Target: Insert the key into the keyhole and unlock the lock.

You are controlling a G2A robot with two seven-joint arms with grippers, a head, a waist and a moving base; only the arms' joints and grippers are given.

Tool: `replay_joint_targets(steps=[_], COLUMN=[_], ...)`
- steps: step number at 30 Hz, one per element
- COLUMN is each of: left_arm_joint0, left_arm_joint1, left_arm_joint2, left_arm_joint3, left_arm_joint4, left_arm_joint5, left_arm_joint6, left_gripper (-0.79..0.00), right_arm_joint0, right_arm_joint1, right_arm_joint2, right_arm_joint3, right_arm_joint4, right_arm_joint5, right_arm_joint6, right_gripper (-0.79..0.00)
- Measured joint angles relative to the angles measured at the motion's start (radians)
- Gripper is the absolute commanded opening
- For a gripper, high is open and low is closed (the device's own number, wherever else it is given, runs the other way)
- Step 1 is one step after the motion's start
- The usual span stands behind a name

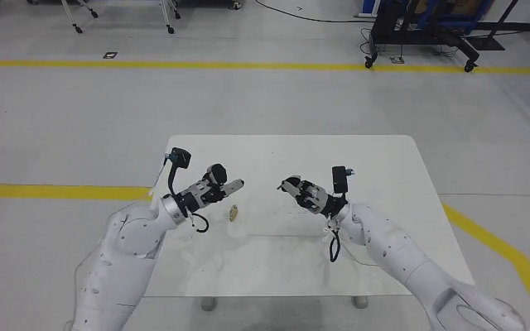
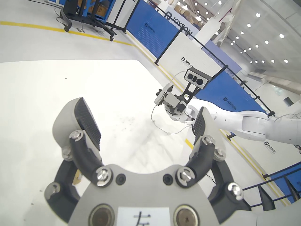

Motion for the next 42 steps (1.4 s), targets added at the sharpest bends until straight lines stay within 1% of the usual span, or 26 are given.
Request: replay_joint_targets(steps=[4, 6, 9, 12, 13, 15, 16, 17, 20, 23, 26, 31, 32, 34, 42], left_arm_joint0=[0.012, 0.005, -0.047, -0.103, -0.115, -0.137, -0.143, -0.148, -0.16, -0.163, -0.162, -0.165, -0.166, -0.168, -0.177], left_arm_joint1=[0.0, -0.004, -0.012, -0.02, -0.022, -0.025, -0.027, -0.028, -0.029, -0.028, -0.027, -0.026, -0.025, -0.024, -0.018], left_arm_joint2=[0.0, 0.027, 0.087, 0.15, 0.166, 0.191, 0.197, 0.204, 0.214, 0.22, 0.226, 0.233, 0.234, 0.236, 0.242], left_arm_joint3=[-0.002, 0.01, 0.086, 0.163, 0.179, 0.204, 0.212, 0.222, 0.244, 0.25, 0.25, 0.253, 0.253, 0.255, 0.259], left_arm_joint4=[0.019, -0.028, -0.173, -0.232, -0.234, -0.222, -0.22, -0.226, -0.242, -0.217, -0.199, -0.202, -0.205, -0.208, -0.241], left_arm_joint5=[-0.001, -0.016, -0.077, -0.157, -0.179, -0.213, -0.222, -0.23, -0.243, -0.252, -0.253, -0.253, -0.254, -0.255, -0.259], left_arm_joint6=[0.003, -0.014, -0.072, -0.128, -0.137, -0.135, -0.127, -0.117, -0.111, -0.102, -0.085, -0.077, -0.077, -0.078, -0.101], left_gripper=[0.0, 0.0, 0.0, -0.009, -0.126, -0.32, -0.403, -0.431, -0.465, -0.505, -0.539, -0.619, -0.646, -0.785, -0.785], right_arm_joint0=[-0.001, -0.015, -0.04, -0.045, -0.042, -0.029, -0.023, -0.014, 0.002, 0.012, 0.014, 0.007, 0.006, 0.004, -0.009], right_arm_joint1=[0.0, -0.002, -0.001, 0.009, 0.012, 0.022, 0.025, 0.029, 0.036, 0.041, 0.045, 0.046, 0.045, 0.043, 0.032], right_arm_joint2=[0.001, -0.004, -0.029, -0.081, -0.097, -0.134, -0.146, -0.162, -0.185, -0.187, -0.179, -0.162, -0.158, -0.15, -0.106], right_arm_joint3=[-0.002, -0.023, -0.081, -0.129, -0.14, -0.156, -0.157, -0.158, -0.161, -0.169, -0.176, -0.186, -0.186, -0.186, -0.178], right_arm_joint4=[-0.004, 0.019, 0.129, 0.286, 0.336, 0.451, 0.497, 0.558, 0.701, 0.809, 0.874, 0.936, 0.948, 0.965, 1.019], right_arm_joint5=[0.0, 0.0, 0.0, 0.0, 0.0, 0.0, 0.0, 0.0, 0.0, 0.0, 0.0, 0.0, 0.0, 0.0, 0.0], right_arm_joint6=[0.0, 0.01, 0.037, 0.089, 0.114, 0.185, 0.22, 0.27, 0.384, 0.474, 0.542, 0.63, 0.651, 0.68, 0.775], right_gripper=[-0.785, -0.785, -0.785, -0.785, -0.785, -0.785, -0.785, -0.785, -0.785, -0.785, -0.785, -0.785, -0.785, -0.785, -0.785])
